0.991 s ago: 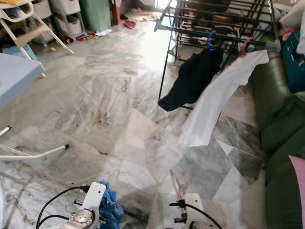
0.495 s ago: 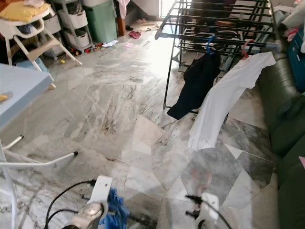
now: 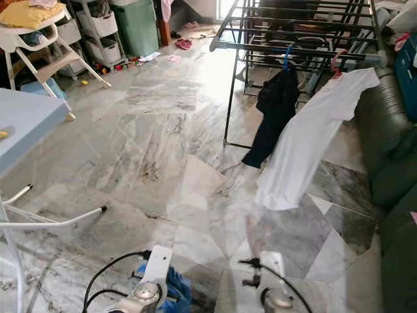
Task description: Hang hanger
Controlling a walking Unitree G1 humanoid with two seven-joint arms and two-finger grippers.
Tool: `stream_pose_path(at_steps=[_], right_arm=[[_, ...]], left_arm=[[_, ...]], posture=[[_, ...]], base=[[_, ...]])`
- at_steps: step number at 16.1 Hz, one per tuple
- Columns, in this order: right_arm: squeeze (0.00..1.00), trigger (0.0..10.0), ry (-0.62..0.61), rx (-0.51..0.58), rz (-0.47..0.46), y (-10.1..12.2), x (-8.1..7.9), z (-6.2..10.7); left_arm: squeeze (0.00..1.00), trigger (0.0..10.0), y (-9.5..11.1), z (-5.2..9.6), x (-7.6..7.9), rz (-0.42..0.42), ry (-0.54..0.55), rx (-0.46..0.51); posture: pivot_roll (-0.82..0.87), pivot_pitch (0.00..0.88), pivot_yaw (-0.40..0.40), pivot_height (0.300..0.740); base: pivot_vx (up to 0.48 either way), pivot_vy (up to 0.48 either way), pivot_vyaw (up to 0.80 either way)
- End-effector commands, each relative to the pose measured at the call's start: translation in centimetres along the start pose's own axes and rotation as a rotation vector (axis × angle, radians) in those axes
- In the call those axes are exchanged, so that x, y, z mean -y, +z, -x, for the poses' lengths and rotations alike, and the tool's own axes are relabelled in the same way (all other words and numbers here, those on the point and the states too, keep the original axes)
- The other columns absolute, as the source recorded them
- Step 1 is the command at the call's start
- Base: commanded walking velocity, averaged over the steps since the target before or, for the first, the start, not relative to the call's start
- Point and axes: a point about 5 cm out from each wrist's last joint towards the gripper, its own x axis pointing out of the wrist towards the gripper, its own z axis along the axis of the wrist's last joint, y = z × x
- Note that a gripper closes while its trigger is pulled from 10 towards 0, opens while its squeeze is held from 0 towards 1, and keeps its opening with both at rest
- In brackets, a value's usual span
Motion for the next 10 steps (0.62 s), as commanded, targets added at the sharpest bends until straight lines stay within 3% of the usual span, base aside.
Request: stream_pose_path(at_steps=[1, 7, 8, 10], right_arm=[[0.00, 10.0, 0.022, -0.033, 0.002, -0.9, -0.5, 0.1], [0.00, 10.0, -0.021, -0.072, -0.011, -2.4, 0.4, 0.5], [0.00, 10.0, -0.031, -0.074, -0.011, -2.6, 0.7, 0.5], [0.00, 10.0, -0.051, -0.051, -0.042, -2.1, 1.3, 0.5]], left_arm=[[0.00, 10.0, -1.8, 0.3, 0.8, -0.022, 0.004, -0.049], [0.00, 10.0, -3.2, 0.7, 0.0, -0.016, 0.141, -0.057], [0.00, 10.0, -3.1, 0.7, 0.0, 0.036, 0.161, -0.061], [0.00, 10.0, -1.1, 0.5, 1.3, 0.069, 0.108, -0.013]], posture=[[-0.17, 0.071, 0.049, 0.740], [-0.15, 0.079, 0.047, 0.740], [-0.13, 0.085, 0.043, 0.740], [-0.12, 0.089, 0.041, 0.740]], base=[[0.000, 0.000, 0.00], [0.000, 0.000, 0.00], [0.000, 0.000, 0.00], [0.000, 0.000, 0.00]])
